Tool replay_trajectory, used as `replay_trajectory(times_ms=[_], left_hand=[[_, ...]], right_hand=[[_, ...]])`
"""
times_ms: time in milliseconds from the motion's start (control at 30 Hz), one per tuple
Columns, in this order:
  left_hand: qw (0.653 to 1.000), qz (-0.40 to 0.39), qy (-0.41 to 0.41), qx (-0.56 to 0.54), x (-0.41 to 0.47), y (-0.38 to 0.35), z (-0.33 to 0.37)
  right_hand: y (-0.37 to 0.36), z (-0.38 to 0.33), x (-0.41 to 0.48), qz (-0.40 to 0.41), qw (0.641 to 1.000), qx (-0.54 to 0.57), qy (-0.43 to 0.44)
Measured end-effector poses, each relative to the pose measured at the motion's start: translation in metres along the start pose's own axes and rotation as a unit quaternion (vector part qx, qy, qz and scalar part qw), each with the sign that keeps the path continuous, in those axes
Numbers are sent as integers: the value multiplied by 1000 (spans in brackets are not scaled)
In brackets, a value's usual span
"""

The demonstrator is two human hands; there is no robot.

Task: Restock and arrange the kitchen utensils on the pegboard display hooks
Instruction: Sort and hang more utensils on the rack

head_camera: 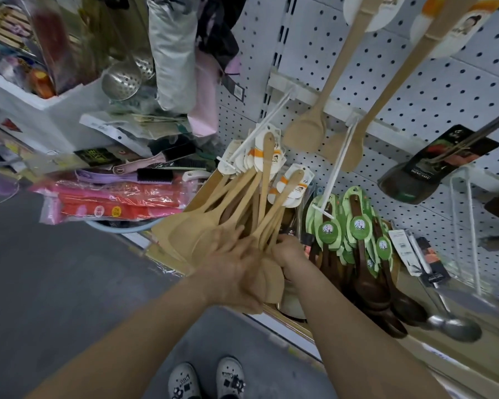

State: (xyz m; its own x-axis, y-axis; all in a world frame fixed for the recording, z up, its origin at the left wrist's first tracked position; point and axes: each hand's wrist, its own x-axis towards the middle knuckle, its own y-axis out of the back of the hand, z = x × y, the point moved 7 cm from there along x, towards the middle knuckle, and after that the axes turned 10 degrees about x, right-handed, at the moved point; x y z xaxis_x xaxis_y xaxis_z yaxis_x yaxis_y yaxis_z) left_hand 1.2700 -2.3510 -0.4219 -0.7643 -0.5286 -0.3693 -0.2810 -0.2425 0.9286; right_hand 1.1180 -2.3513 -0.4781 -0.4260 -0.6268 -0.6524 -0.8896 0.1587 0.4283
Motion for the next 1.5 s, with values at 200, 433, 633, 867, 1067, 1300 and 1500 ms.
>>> replay_trajectory(times_ms=[200, 433, 633, 867, 1067, 1300, 1500], left_hand=[[988, -35, -28, 150, -5, -18, 7], [994, -17, 51, 100, -1, -6, -20], [994, -34, 67, 85, -4, -17, -22], [995, -25, 90, 47, -23, 0, -34], [995, -15, 100, 22, -28, 6, -39], [986, 47, 158, -27, -37, 35, -51], [951, 173, 232, -112, -91, 90, -76]], right_hand=[[-20, -8, 0, -74, 985, 155, -19], [-19, -11, -2, -40, 990, 135, 2], [-14, -23, -8, 36, 998, 43, 32], [-5, -45, -31, 24, 997, 41, 55], [2, -46, -37, 4, 999, -12, 52], [-1, -68, -72, -21, 991, -86, 104], [-28, -120, -130, -76, 951, -194, 228]])
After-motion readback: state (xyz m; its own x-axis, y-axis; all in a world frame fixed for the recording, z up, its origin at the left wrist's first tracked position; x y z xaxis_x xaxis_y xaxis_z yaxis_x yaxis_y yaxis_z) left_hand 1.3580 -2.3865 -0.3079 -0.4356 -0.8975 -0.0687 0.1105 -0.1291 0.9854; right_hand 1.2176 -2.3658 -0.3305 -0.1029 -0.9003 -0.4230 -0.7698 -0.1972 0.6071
